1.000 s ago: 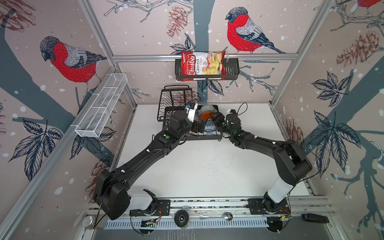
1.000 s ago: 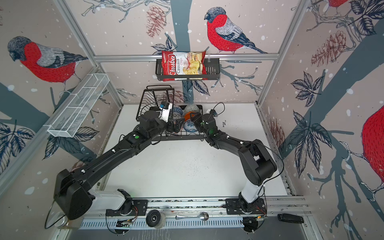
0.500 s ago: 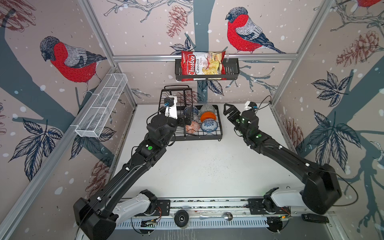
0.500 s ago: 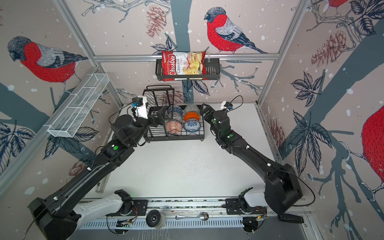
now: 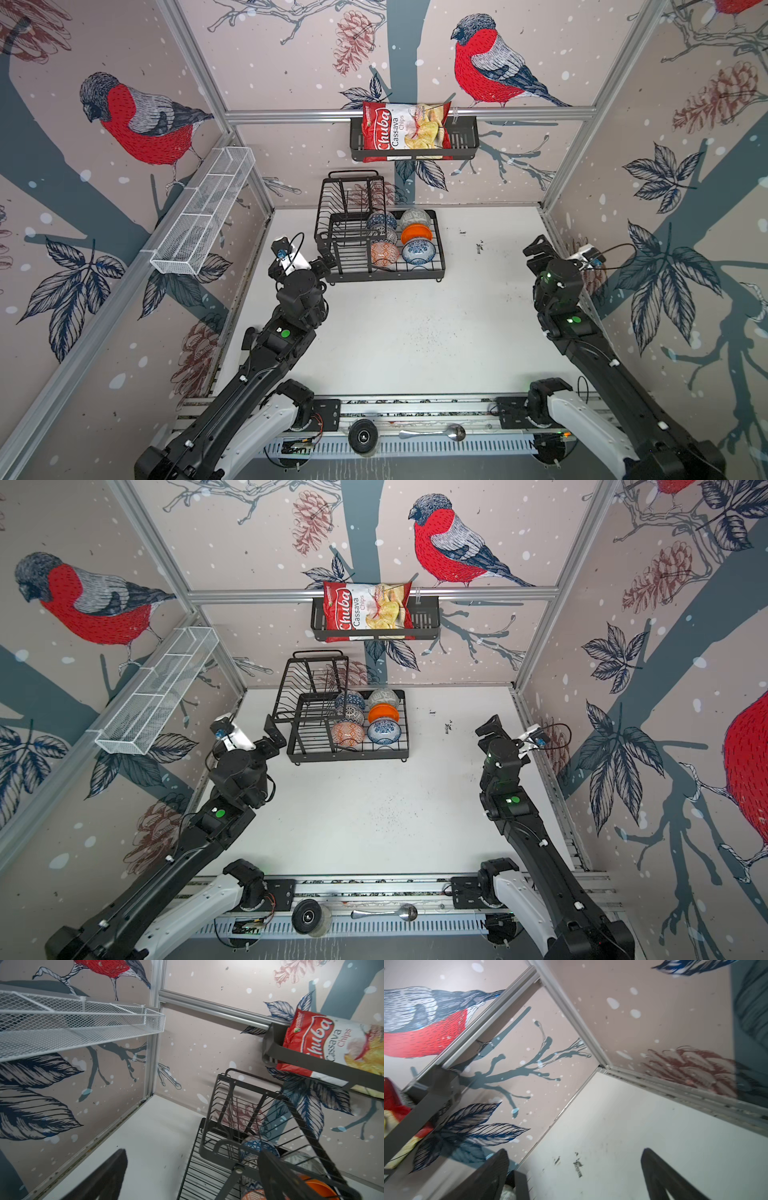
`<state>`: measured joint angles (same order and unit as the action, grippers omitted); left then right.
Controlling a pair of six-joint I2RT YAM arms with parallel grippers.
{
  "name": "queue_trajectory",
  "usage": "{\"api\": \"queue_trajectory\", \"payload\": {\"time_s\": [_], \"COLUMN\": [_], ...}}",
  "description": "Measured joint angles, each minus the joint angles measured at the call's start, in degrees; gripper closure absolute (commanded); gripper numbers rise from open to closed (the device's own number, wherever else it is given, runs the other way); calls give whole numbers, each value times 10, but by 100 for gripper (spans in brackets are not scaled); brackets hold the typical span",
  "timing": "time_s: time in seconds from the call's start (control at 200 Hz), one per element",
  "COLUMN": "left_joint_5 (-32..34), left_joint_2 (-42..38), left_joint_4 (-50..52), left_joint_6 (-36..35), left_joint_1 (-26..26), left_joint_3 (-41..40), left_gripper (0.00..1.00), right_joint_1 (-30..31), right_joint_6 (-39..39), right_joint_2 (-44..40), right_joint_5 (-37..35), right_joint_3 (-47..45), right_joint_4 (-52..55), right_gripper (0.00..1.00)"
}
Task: Load bowls into a dish rack
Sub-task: Reset both arms
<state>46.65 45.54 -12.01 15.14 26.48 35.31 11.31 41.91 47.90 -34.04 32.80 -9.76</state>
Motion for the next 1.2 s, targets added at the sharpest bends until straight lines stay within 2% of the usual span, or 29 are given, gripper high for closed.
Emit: {"api": "queue_trajectory", "payload": {"time_s": [0.175,0.34,0.5,0.77,0.951,1.201], "left_joint_5": [65,81,89,57,18,-17], "left_joint_2": [43,105,187,306,320,332], "left_joint_4": [-46,-138,-231,-368,-466,-580], "left_joint_6": [2,-6,-25,-38,-64,-106], "left_joint_1": [-33,-71,-106,-146,-151,-152], "left_joint_3": [-91,-158,-184,-207,-239,-273], "left_gripper": [2,2,3,2,3,1], "right_joint_1": [-19,-20,-20,-16,-12,1], "right_joint_6": [-21,-48,-89,-141,-184,-225], "right_joint_2": [2,47,104,167,203,245], "right_joint_5": [-14,-20,-47,-74,-105,-105], "right_joint_3": [-54,-90,-102,-115,-144,-164], "right_joint_4": [-14,-51,-82,-150,-210,-285], "right_gripper": [0,0,0,0,1,1]}}
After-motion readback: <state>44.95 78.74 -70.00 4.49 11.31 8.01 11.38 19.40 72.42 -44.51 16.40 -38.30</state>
